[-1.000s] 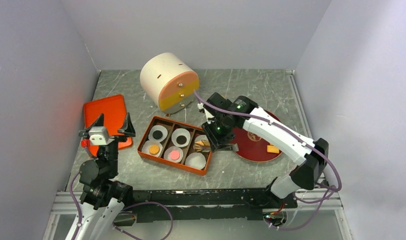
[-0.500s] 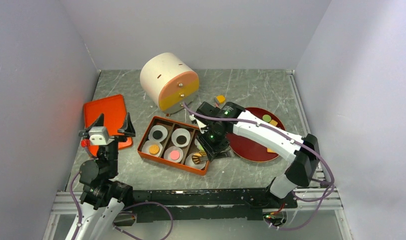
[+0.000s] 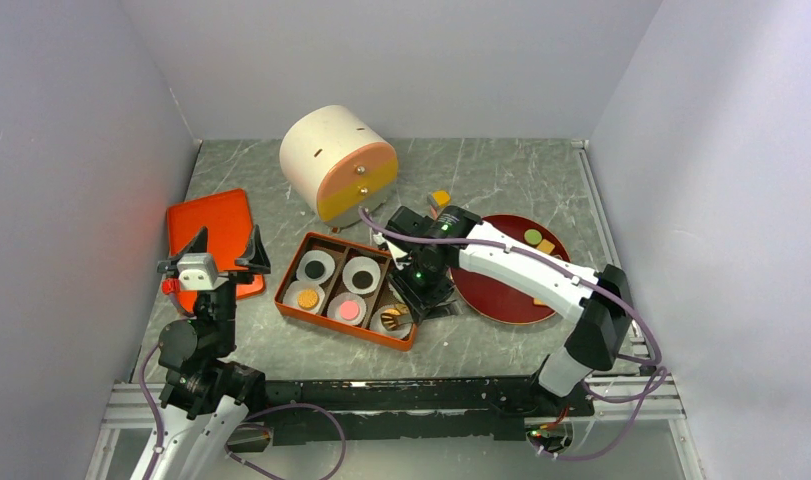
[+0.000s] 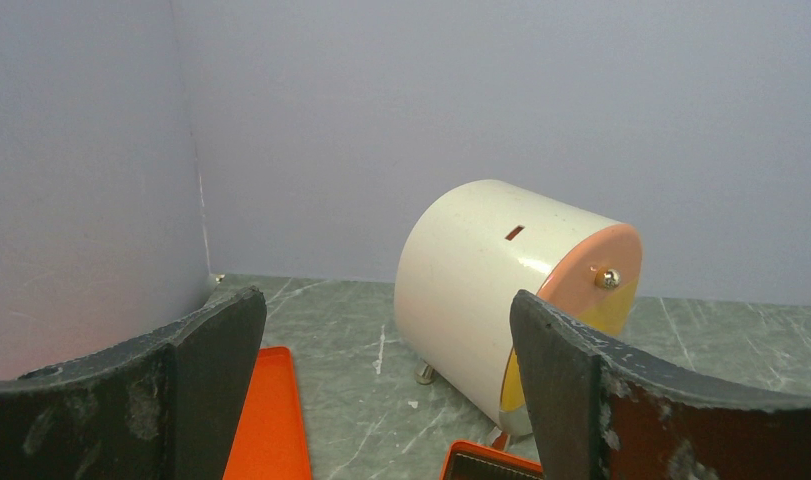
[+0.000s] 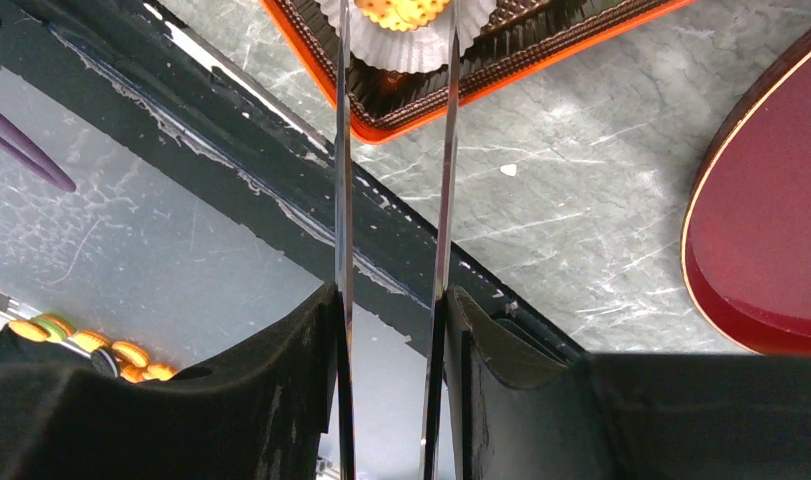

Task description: Pack the cookies

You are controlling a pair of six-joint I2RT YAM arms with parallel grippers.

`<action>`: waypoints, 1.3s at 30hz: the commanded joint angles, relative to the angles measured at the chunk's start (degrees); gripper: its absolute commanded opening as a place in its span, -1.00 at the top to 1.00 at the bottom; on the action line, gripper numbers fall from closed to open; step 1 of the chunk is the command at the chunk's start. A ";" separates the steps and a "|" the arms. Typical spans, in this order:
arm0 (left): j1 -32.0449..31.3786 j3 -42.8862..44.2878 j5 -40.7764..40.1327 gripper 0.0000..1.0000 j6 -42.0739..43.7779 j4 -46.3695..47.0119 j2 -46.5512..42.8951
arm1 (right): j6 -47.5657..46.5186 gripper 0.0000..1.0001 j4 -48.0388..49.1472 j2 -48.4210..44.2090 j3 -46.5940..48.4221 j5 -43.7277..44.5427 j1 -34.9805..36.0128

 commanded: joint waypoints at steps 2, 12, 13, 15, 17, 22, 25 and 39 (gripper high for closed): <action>-0.18 1.14 0.74 -0.94 0.74 0.21 0.04 | -0.98 0.16 1.63 0.10 -0.02 -0.17 0.37; -0.19 1.15 0.92 -0.94 0.77 0.18 0.13 | -1.08 -0.05 1.39 -0.07 1.14 0.91 0.46; -0.19 1.14 1.00 -0.94 0.79 0.16 0.20 | -1.00 -0.06 1.39 -0.19 1.23 1.03 0.46; -0.19 1.18 1.20 -0.94 0.82 0.28 0.17 | -0.90 -0.08 1.47 -0.32 1.43 1.02 0.47; -0.19 1.06 1.30 -0.94 0.77 0.26 0.20 | -0.68 -0.08 1.51 -0.53 1.89 1.26 0.46; -0.25 1.06 1.38 -0.94 0.67 0.38 0.27 | 0.91 -0.03 2.86 -3.20 3.94 3.35 0.47; -0.26 1.14 1.34 -0.94 0.62 0.25 0.17 | 2.30 0.04 4.60 -5.68 3.61 6.38 0.39; -0.40 1.66 1.31 -0.94 -0.34 -0.45 -0.81 | 20.88 0.02 17.96 -23.17 -13.90 34.55 -0.40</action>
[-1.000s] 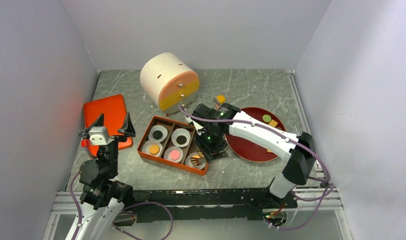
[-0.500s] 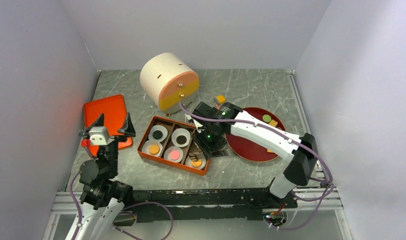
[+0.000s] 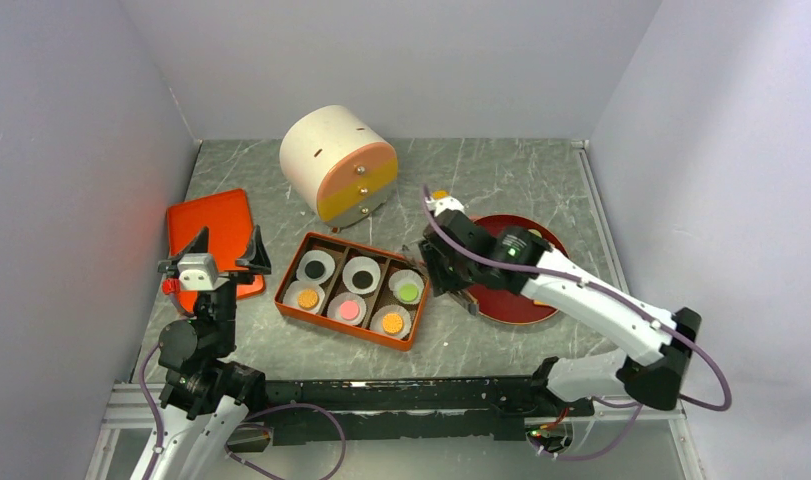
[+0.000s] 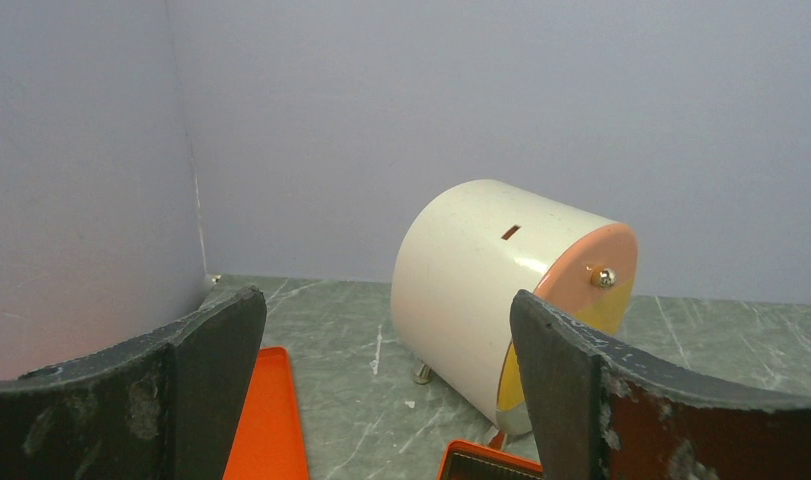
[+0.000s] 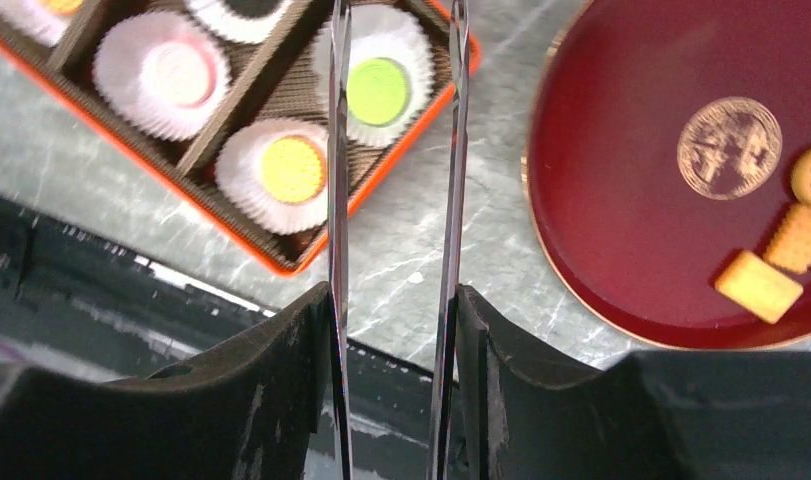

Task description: Pack the cookies

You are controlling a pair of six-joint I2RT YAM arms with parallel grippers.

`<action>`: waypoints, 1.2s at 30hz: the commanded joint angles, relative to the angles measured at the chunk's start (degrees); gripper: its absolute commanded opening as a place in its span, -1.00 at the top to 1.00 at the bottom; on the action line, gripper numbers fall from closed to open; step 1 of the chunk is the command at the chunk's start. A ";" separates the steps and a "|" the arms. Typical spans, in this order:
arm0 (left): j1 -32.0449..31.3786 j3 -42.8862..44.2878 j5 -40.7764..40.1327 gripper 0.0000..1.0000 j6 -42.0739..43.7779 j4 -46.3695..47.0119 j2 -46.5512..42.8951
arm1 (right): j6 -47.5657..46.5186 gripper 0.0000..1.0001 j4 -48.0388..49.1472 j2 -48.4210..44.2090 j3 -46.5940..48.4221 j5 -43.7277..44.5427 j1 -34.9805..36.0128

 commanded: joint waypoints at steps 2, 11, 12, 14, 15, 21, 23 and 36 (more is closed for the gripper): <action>-0.38 1.68 0.90 -0.94 -0.33 -0.48 -1.00 | 12.02 0.01 7.91 -8.45 -10.58 15.17 -0.62; -0.73 2.03 0.05 -0.94 -0.75 -1.43 -2.13 | 26.41 0.01 16.30 -17.41 -28.90 26.44 -0.82; -0.74 2.09 -0.04 -0.94 -0.76 -1.48 -2.28 | 27.69 0.02 17.68 -17.94 -30.99 27.12 -0.89; -0.80 2.02 -0.22 -0.94 -0.80 -1.49 -2.67 | 29.89 0.01 20.89 -18.52 -35.19 27.74 -0.93; -0.82 2.02 -0.24 -0.94 -0.81 -1.49 -2.76 | 30.84 0.01 22.25 -18.57 -36.69 27.99 -0.90; -0.89 2.04 -0.14 -0.94 -1.10 -1.69 -2.98 | 36.18 0.00 29.00 -16.04 -42.31 27.48 -0.88; -0.91 2.10 -0.03 -0.94 -1.12 -1.74 -3.00 | 37.60 0.00 30.29 -14.10 -43.41 26.08 -0.88; -1.09 2.22 -0.27 -0.94 -1.20 -1.99 -3.05 | 38.53 -0.22 38.06 -5.19 -45.70 20.75 -0.84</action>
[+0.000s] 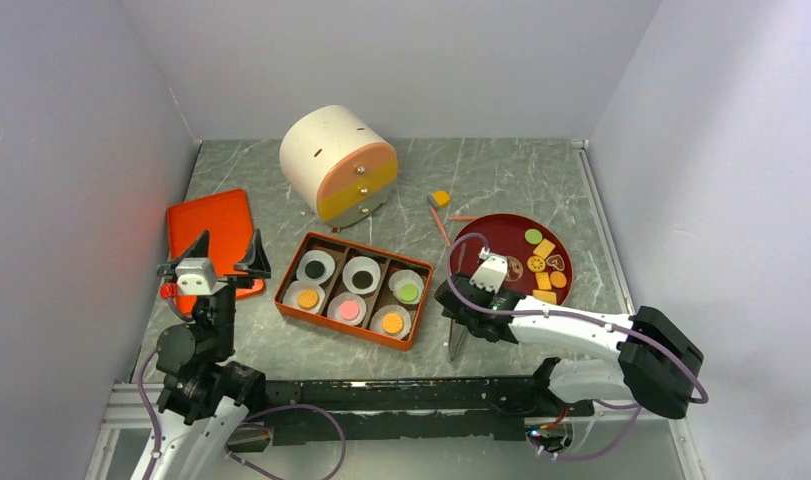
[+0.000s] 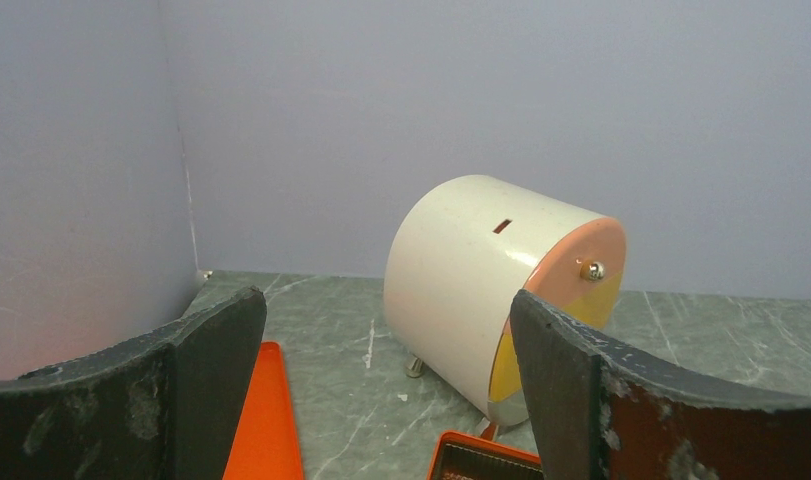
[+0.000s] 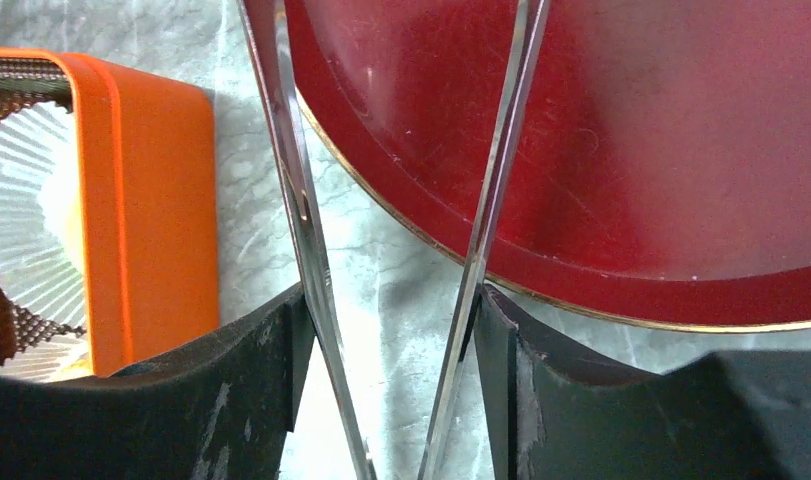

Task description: Pack the cookies

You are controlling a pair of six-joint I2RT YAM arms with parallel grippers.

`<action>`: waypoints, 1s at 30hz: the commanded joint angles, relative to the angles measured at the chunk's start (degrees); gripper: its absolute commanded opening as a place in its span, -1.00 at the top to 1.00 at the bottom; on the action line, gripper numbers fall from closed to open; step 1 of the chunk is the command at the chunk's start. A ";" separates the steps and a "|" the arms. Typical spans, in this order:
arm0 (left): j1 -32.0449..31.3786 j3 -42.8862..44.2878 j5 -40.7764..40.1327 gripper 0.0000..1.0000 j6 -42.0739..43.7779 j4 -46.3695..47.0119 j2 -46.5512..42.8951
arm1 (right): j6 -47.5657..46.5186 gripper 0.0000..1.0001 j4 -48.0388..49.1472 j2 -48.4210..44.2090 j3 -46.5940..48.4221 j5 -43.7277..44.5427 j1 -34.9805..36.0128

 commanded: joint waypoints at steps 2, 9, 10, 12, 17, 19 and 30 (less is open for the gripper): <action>-0.23 2.19 -0.16 -0.94 -0.55 0.47 -0.82 | 0.72 -0.30 4.91 -0.10 -0.20 -0.41 -0.13; -0.23 2.20 -0.24 -0.94 -0.64 0.47 -0.44 | 1.57 -0.52 3.03 -3.29 -0.27 1.12 -0.16; -0.22 2.24 -0.33 -0.94 -0.64 0.40 -0.18 | 1.59 -0.56 2.79 -4.08 -0.38 1.30 -0.16; -0.23 2.33 -0.59 -0.94 -0.66 0.22 0.04 | 1.42 -0.61 2.60 -5.54 -0.44 1.66 -0.15; -0.23 2.44 -0.86 -0.94 -0.81 0.00 1.39 | 0.99 -0.66 2.40 -7.15 -0.69 1.57 -0.16; -0.19 2.51 -0.87 -0.94 -0.81 -0.03 1.77 | 0.79 -0.70 2.01 -7.61 -0.50 1.44 -0.13; -0.23 2.81 -1.31 -0.94 -0.89 -0.37 4.47 | -2.51 -0.75 -1.27 -13.64 -0.14 5.58 -0.24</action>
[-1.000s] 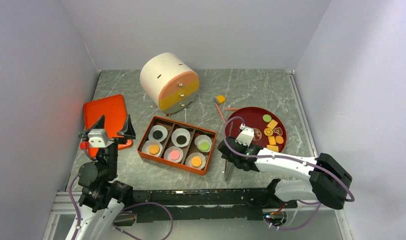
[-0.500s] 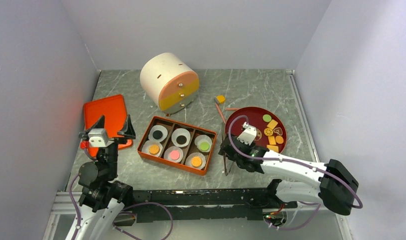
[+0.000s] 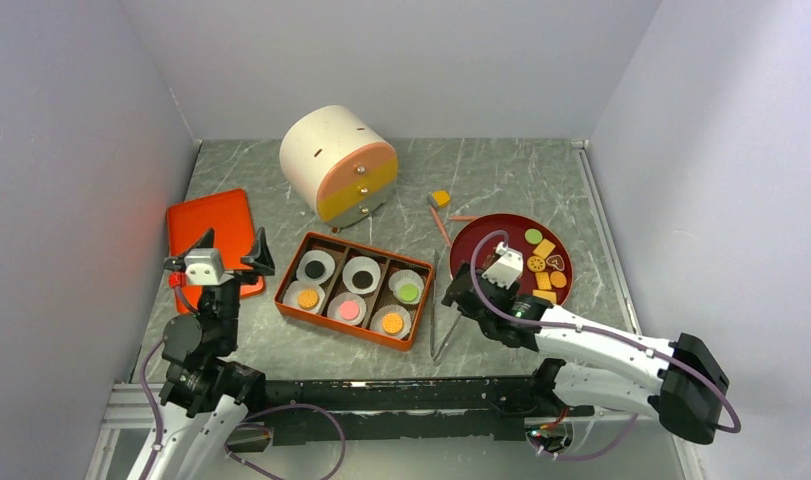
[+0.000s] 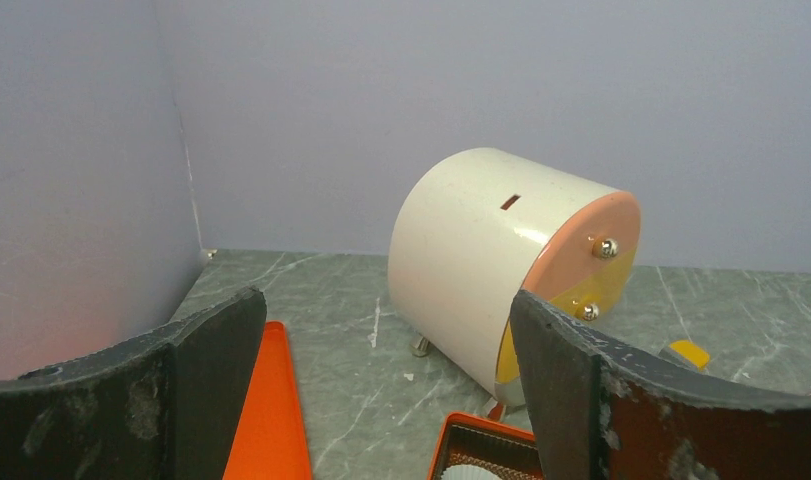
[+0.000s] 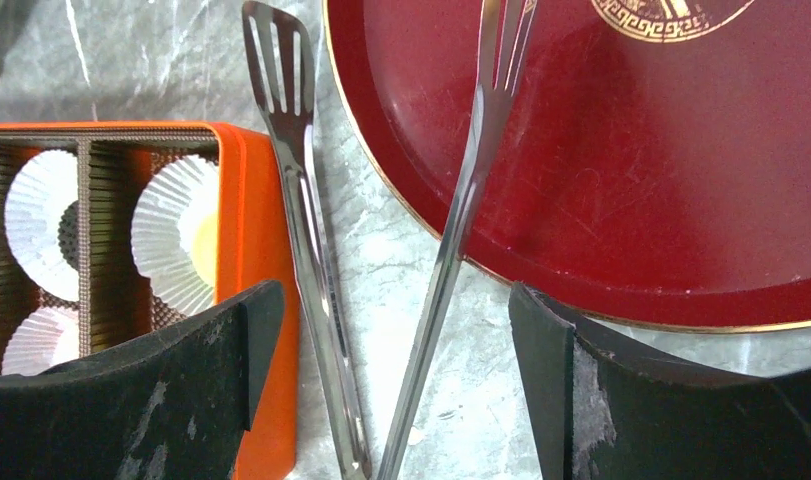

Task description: Pack the cookies

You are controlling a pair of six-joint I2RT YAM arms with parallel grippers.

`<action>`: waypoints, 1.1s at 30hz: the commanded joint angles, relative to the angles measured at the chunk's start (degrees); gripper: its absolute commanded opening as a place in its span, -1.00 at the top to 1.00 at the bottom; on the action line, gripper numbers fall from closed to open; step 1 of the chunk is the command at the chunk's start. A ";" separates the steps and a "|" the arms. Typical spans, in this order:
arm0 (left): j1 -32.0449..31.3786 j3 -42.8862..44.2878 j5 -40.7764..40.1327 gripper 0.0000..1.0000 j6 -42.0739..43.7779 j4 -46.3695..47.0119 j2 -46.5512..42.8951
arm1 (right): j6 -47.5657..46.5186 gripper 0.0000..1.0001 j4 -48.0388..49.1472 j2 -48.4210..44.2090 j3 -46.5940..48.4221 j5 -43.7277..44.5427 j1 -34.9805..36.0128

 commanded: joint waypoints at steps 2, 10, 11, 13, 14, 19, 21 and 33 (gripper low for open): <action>-0.23 2.68 -1.69 -0.94 -1.19 -0.19 2.09 | -5.02 -0.77 -1.17 -4.60 1.14 4.57 -0.19; -0.19 6.65 -8.62 -0.94 -8.47 -5.02 11.34 | -18.50 -0.80 6.02 -12.10 2.44 7.29 -0.19; -0.15 7.54 -9.57 -0.94 -9.51 -6.14 13.29 | -19.88 -0.80 7.39 -12.59 2.13 7.12 -0.20; 0.15 9.42 -11.68 -0.94 -11.90 -9.59 17.29 | -22.22 -0.81 10.13 -13.43 1.41 6.76 -0.20; 0.45 10.26 -12.18 -0.94 -12.69 -10.97 19.32 | -23.24 -0.81 11.18 -13.55 1.07 6.57 -0.20; 5.59 12.61 -10.77 -0.94 -15.90 -13.88 28.79 | -27.96 -0.82 16.96 -13.44 -1.10 5.55 -0.19; 8.32 13.38 -8.70 -0.94 -17.77 -14.51 32.37 | -29.20 -0.83 18.91 -13.53 -2.02 5.59 -0.20; 19.75 22.68 -0.72 -0.81 -19.81 -18.85 57.78 | -38.45 -0.91 31.59 -19.75 -10.78 9.08 -0.26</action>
